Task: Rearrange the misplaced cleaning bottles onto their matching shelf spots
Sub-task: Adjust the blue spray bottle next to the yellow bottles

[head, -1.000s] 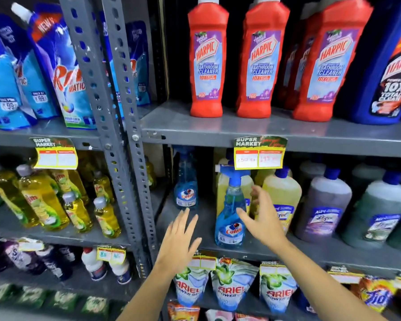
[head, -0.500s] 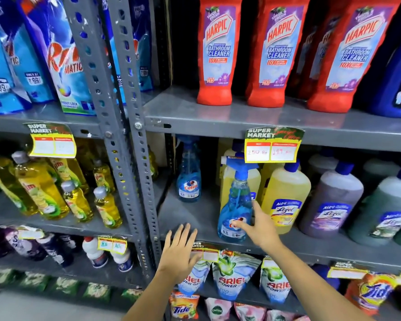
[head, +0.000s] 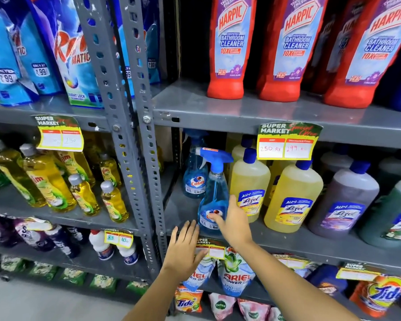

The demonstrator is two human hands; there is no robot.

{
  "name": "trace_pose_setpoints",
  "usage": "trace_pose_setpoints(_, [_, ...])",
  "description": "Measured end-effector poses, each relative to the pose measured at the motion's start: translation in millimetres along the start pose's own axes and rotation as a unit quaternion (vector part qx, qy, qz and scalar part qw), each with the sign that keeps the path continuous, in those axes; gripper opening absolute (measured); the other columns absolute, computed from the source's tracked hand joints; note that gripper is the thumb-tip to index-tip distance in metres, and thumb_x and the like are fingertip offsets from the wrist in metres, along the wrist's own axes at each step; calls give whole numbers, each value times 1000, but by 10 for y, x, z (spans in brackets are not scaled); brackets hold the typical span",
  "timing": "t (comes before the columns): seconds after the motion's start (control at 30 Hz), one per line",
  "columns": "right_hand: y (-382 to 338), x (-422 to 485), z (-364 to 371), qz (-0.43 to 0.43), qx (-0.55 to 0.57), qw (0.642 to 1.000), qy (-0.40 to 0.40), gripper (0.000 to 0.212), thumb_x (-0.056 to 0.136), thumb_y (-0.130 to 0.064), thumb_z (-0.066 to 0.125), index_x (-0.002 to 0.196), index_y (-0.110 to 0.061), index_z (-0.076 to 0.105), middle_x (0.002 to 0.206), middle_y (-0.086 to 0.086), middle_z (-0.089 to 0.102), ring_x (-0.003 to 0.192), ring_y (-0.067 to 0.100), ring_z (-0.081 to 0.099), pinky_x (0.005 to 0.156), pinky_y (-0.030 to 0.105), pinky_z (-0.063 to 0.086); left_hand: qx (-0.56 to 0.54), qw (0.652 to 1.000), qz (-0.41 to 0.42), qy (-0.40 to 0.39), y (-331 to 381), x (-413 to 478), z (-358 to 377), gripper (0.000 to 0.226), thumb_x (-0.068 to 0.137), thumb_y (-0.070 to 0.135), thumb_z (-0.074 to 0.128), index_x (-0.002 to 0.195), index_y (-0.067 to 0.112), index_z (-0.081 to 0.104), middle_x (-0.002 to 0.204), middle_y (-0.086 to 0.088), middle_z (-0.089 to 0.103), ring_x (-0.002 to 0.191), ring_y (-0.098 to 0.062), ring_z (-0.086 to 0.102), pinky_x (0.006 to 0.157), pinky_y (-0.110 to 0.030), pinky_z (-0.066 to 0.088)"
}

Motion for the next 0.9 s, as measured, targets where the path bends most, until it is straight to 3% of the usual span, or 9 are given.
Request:
trace_pose_setpoints(0.07, [-87,49,69,0,-4,1000,3,56,83,-38,74,119,-11,41,106,12,70,95,29,69,70,32,55,4,1000,-7,10,-10,3,14,75,101,61,17,140,6,49,146,-11,47,136,-26,40,106,-48,22])
trace_pose_setpoints(0.13, [-167,113,125,-1,0,1000,-3,55,85,-34,73,121,-10,40,110,13,70,99,30,69,70,29,52,9,1000,-11,26,-4,-13,-31,78,100,61,8,146,8,40,152,-11,39,141,-22,27,110,-47,18])
trace_pose_setpoints(0.23, [-239,241,203,4,24,1000,-19,53,84,-31,75,119,-11,39,116,13,68,106,31,67,77,32,54,50,998,14,30,38,-36,-56,83,85,65,-18,151,15,-10,157,-4,-15,146,-18,-13,118,-46,-6])
trace_pose_setpoints(0.27, [-261,285,225,5,31,999,-27,53,84,-29,75,118,-12,39,118,13,67,108,31,66,80,35,56,44,999,14,24,31,-38,-44,82,85,65,-19,149,16,-15,156,-3,-19,146,-19,-16,118,-46,-8])
trace_pose_setpoints(0.33, [-304,367,270,2,42,998,-42,53,84,-27,75,120,-13,38,121,13,66,111,30,66,84,37,57,43,999,5,27,5,-37,-37,79,95,64,-6,154,13,4,161,-8,3,148,-23,1,118,-49,4])
trace_pose_setpoints(0.4, [-343,430,313,-7,50,997,-60,55,84,-27,75,122,-13,38,123,12,65,111,29,65,87,37,56,26,1000,-4,14,-24,-45,16,74,101,60,10,149,8,33,155,-11,34,144,-27,26,114,-51,24])
trace_pose_setpoints(0.43, [-355,454,336,-13,49,996,-70,56,84,-28,75,123,-13,38,123,12,65,111,29,65,87,38,55,24,999,4,26,-34,-40,39,73,101,59,14,147,8,39,152,-11,40,141,-28,32,113,-51,27])
trace_pose_setpoints(0.63, [-353,519,416,-16,26,997,-75,57,83,-30,75,123,-13,37,120,12,67,108,30,67,85,40,57,39,998,21,37,-30,-44,33,71,99,59,26,148,7,36,153,-11,38,141,-28,33,108,-49,19])
trace_pose_setpoints(0.9, [-344,532,460,-18,7,998,-62,61,84,-31,75,128,-15,35,122,11,67,108,28,68,84,40,59,42,998,17,43,-42,-51,42,71,101,59,24,149,9,33,154,-10,34,143,-27,29,110,-49,17])
Point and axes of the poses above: each hand's wrist, its own x-axis towards the middle knuckle, its own z-axis out of the palm, y = z × x, the point moved 1 cm from there along x, towards the middle knuckle
